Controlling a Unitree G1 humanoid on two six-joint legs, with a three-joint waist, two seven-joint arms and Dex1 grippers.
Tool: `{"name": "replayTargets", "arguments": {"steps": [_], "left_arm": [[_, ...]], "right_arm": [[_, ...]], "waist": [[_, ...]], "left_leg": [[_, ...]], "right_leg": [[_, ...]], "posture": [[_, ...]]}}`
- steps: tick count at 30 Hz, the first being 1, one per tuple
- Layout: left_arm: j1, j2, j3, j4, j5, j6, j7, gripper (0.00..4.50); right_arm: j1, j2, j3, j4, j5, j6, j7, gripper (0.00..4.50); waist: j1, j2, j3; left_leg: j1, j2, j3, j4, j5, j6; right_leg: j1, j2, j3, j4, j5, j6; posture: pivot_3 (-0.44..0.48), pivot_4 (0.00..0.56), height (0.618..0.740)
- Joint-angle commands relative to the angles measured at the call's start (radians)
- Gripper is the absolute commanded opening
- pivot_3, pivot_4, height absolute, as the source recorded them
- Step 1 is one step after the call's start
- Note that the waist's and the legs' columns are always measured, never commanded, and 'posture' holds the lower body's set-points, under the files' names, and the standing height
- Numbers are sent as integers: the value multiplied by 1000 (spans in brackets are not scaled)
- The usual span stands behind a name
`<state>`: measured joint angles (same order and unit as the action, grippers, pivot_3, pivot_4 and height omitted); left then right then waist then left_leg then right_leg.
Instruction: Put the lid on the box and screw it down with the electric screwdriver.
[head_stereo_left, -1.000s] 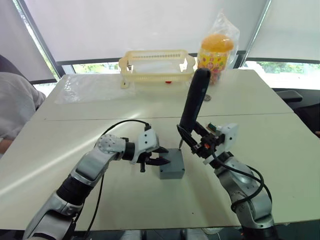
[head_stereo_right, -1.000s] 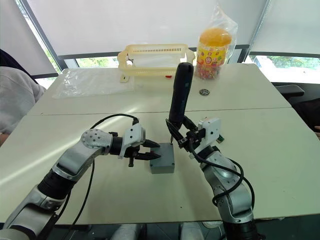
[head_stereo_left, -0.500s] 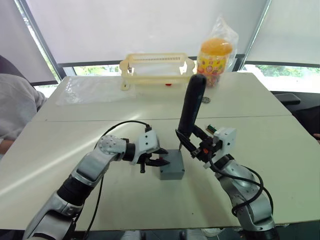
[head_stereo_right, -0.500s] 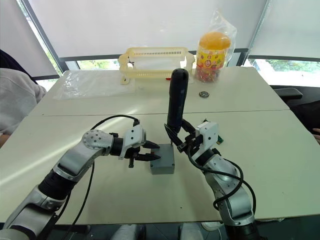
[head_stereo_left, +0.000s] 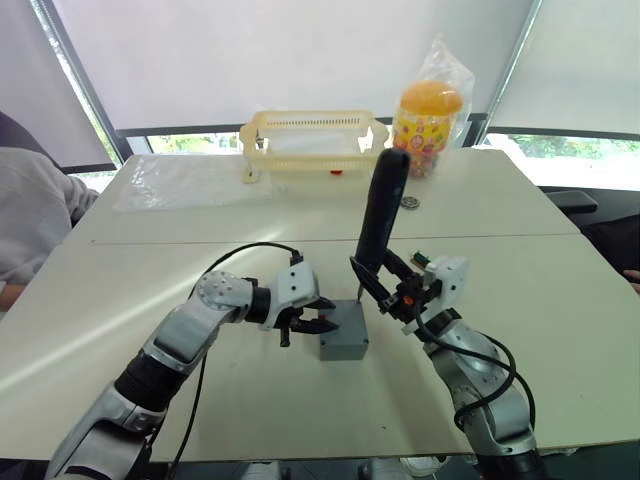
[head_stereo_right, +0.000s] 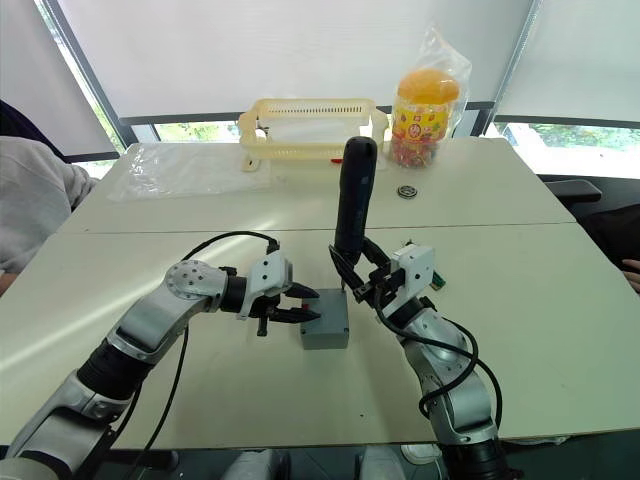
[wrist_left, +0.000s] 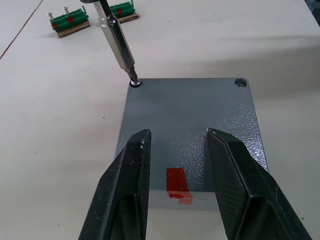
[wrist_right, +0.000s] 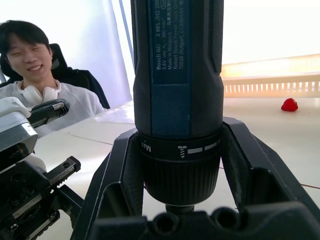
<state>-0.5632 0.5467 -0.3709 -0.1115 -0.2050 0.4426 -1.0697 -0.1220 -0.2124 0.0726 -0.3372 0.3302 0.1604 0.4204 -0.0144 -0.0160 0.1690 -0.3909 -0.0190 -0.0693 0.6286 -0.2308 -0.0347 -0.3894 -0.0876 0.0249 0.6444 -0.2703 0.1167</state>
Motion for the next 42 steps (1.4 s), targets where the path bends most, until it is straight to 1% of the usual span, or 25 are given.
{"name": "replayTargets", "arguments": {"steps": [1, 7, 14, 23, 42], "left_arm": [[16, 15, -20, 8, 33, 10, -2, 1752], [20, 18, -18, 1, 31, 14, -3, 1752], [22, 21, -19, -2, 29, 17, -5, 1752], [18, 18, -22, -2, 29, 17, -6, 1752], [22, 9, -26, -9, 27, 23, -1, 1752]], "right_arm": [[39, -1, 15, 66, -18, 25, 4, 1748], [88, 0, 56, 70, -35, -5, 23, 1748], [76, 0, 44, 93, -46, -37, 8, 1748], [97, -15, 53, 103, -61, -55, 16, 1748], [24, 22, 57, 155, -60, -95, 20, 1748]], "waist": [[0, 0, 0], [0, -2, -4], [0, -1, -6], [0, -1, -6], [0, -1, -6]], "left_leg": [[0, 0, 0, 0, 0, 0], [0, 0, 0, -1, 0, 0], [0, 1, -1, -3, 0, 0], [0, 1, -5, -5, 0, 0], [0, 1, -5, -6, 0, 0]], "right_leg": [[0, 0, 0, 0, 0, 0], [0, 0, 0, -1, 0, -1], [1, 0, -1, -4, -1, -2], [2, 0, -1, -9, -1, -2], [2, 0, -1, -11, -1, -3]], "posture": [[0, 150, 740], [0, 150, 740], [0, 150, 740], [0, 150, 740], [0, 150, 740]]}}
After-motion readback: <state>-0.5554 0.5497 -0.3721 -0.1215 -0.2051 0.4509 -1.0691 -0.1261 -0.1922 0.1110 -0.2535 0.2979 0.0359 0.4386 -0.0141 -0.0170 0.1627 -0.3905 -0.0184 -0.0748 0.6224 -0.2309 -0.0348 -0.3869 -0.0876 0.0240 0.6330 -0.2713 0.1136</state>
